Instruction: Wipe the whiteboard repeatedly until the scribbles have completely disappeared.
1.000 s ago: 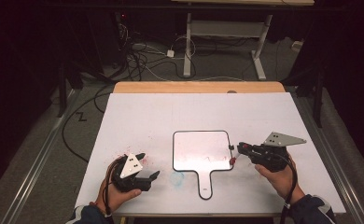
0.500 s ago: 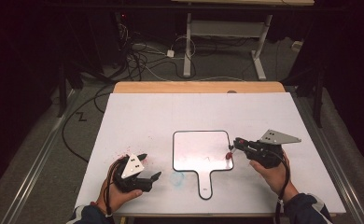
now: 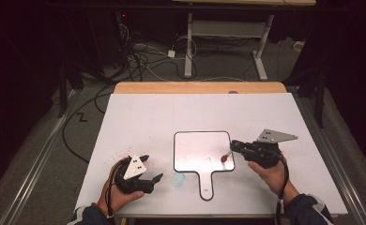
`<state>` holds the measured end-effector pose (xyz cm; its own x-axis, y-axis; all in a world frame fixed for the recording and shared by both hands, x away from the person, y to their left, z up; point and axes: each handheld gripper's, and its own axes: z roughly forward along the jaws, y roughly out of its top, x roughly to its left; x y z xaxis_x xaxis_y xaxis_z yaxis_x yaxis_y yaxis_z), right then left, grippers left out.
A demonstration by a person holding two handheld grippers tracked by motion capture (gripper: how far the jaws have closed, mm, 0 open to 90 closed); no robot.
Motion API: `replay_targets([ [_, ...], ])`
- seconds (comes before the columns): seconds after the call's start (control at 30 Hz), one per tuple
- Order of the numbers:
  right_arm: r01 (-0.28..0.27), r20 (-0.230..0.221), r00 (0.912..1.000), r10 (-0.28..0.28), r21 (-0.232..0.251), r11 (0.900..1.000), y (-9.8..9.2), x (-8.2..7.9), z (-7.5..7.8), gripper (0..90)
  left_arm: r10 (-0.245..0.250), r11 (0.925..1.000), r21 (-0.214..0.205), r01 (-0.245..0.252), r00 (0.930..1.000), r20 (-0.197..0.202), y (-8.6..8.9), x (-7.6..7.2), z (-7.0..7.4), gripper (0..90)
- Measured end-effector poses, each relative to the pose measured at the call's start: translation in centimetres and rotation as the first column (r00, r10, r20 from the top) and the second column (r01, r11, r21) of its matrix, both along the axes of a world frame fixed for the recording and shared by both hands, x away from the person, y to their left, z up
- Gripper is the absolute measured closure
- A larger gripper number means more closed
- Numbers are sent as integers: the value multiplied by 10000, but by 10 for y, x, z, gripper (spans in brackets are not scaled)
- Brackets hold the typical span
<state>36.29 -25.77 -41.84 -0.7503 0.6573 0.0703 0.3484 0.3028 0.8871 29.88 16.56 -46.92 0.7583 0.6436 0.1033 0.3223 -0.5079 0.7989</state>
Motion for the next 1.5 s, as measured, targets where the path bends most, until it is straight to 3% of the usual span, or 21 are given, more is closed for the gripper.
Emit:
replay_targets([
  [0.1, 382, -95, 9992, -381, 101, 9992, -11, 5, 0, 811, -3, 10000, -9, 3, 10000, 8, 0, 0, 0, 195],
  [0.2, 314, -110, 9995, -311, 281, 9991, -9, 6, -2, 811, -33, 10000, -4, 33, 10000, 31, -1, 0, 0, 195],
  [0.47, -661, -335, 9971, 683, 642, 9957, 27, 8, -7, 811, -94, 9999, 63, 94, 10000, 23, -2, 1, 0, 195],
  [0.6, -1083, -190, 9938, 1093, 476, 9930, 49, 5, -7, 811, -86, 9999, 62, 86, 10000, 1, -2, 1, -1, 196],
  [0.7, -1030, -107, 9946, 1035, 374, 9940, 56, 5, -6, 811, -87, 9999, 67, 87, 10000, -44, -2, 1, -1, 195],
  [0.8, -838, -54, 9964, 842, 500, 9952, 56, 9, -8, 810, -65, 10000, 57, 66, 10000, -41, -2, 0, -1, 195],
  [0.87, -730, -86, 9973, 733, 263, 9970, 51, 11, -6, 811, -42, 10000, -11, 42, 10000, -19, -1, 0, -1, 195],
  [1.0, -228, -427, 9988, 240, 270, 9994, 34, 17, -3, 811, -35, 10000, -30, 35, 10000, -73, -1, 1, -1, 196],
  [1.17, -817, -625, 9943, 861, 692, 9943, 48, 13, -10, 811, -107, 9999, 12, 107, 9999, -74, -3, 1, -1, 195],
  [1.3, -1162, -436, 9921, 1175, 305, 9928, 64, 4, -9, 811, -130, 9999, 47, 131, 9998, -124, -3, 1, -2, 196],
  [1.5, -777, -695, 9946, 768, -102, 9969, 45, 1, -1, 811, -120, 9999, -18, 120, 9999, -102, -1, 0, -1, 195],
])
